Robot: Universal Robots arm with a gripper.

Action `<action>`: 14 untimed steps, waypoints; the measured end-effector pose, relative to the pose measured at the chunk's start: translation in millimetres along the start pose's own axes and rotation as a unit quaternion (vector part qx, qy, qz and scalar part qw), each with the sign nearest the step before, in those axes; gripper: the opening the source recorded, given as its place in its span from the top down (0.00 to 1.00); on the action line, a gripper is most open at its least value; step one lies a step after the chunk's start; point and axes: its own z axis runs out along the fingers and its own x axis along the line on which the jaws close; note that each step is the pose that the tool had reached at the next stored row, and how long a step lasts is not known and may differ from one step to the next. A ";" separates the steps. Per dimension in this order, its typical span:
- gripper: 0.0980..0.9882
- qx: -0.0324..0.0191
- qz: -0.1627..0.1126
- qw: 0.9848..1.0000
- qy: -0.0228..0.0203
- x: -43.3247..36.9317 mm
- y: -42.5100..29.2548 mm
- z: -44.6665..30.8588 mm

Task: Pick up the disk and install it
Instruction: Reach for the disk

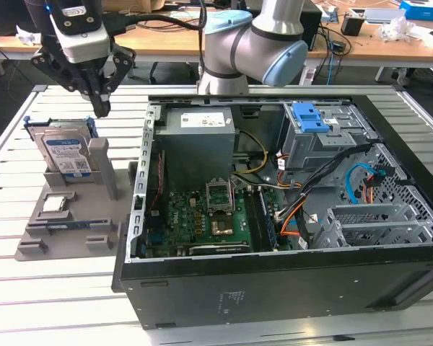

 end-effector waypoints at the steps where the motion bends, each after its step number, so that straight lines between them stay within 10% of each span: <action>1: 0.99 0.000 0.000 1.000 0.000 3.8 0.0 0.0; 14: 0.99 0.000 0.000 1.000 0.000 71.1 2.1 0.7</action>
